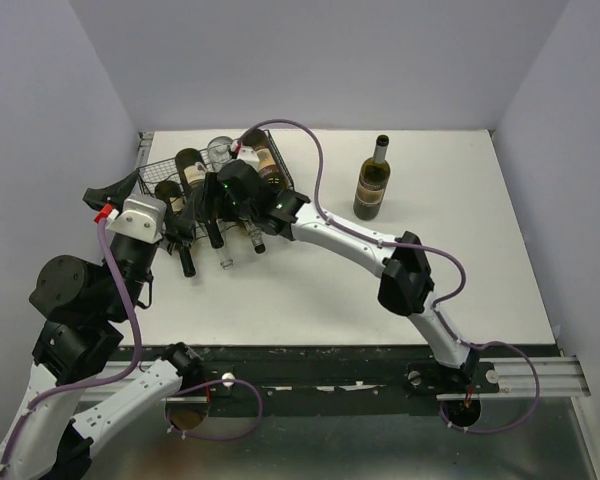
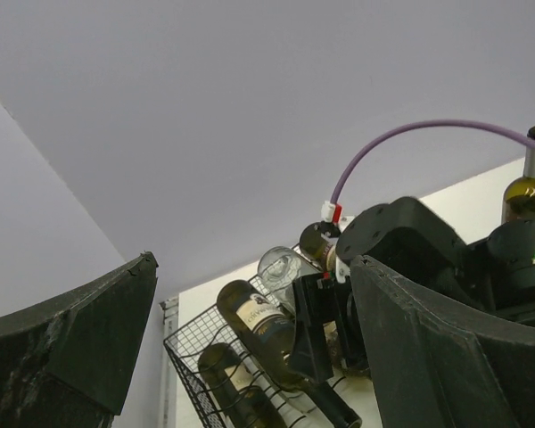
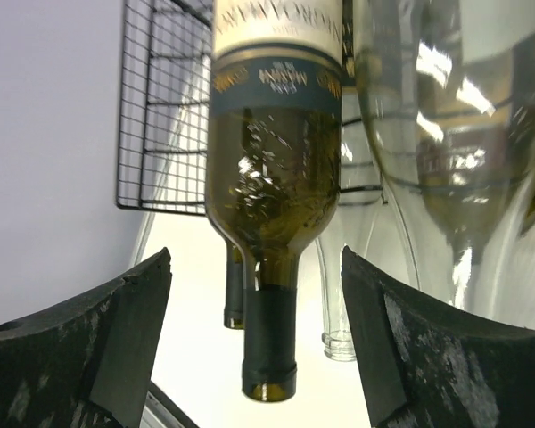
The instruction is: Put the wine bottle on the wine rack
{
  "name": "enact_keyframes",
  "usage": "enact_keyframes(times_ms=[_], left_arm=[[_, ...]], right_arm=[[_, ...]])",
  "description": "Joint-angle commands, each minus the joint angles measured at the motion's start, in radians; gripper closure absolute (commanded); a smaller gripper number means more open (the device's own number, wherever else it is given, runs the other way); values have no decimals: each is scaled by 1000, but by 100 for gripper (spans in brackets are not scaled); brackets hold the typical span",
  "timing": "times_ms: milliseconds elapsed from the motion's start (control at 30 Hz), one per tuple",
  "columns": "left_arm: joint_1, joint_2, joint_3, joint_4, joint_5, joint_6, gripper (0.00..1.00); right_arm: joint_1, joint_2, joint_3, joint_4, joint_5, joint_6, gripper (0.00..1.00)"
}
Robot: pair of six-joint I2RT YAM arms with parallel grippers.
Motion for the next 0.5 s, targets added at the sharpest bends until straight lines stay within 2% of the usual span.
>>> enact_keyframes(times_ms=[0, 133, 233, 467], left_arm=[[5, 14, 44, -7, -23, -11, 1], [5, 17, 50, -5, -9, -30, 1], [4, 20, 51, -1, -2, -51, 1], [5, 41, 58, -4, 23, -136, 1]], right_arm=[[10, -147, -12, 21, 88, -136, 16], [-14, -268, -71, 15, 173, -234, 14], [-63, -370, -120, -17, 211, -290, 14], [-192, -537, -213, -66, 415, -488, 9]])
